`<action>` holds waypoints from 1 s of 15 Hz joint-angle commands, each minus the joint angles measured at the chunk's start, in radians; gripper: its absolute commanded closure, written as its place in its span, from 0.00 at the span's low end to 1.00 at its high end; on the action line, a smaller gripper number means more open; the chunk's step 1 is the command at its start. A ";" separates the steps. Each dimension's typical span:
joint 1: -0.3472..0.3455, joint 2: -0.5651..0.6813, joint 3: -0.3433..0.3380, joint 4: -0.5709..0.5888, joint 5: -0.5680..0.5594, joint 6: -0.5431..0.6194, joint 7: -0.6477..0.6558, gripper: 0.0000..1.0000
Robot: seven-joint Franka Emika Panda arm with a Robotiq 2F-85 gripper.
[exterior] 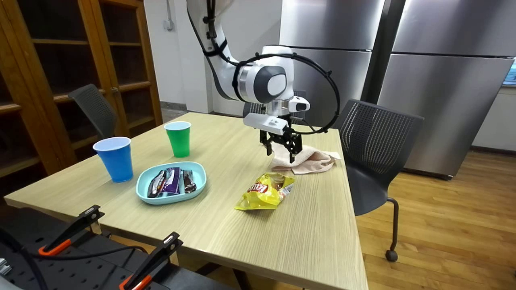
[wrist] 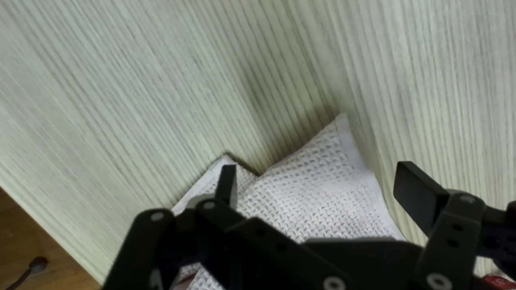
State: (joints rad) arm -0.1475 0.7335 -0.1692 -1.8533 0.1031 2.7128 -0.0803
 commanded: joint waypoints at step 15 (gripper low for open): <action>-0.027 0.144 0.028 0.180 -0.019 -0.031 0.068 0.34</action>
State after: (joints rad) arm -0.1632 0.8557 -0.1505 -1.7213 0.1032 2.7128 -0.0479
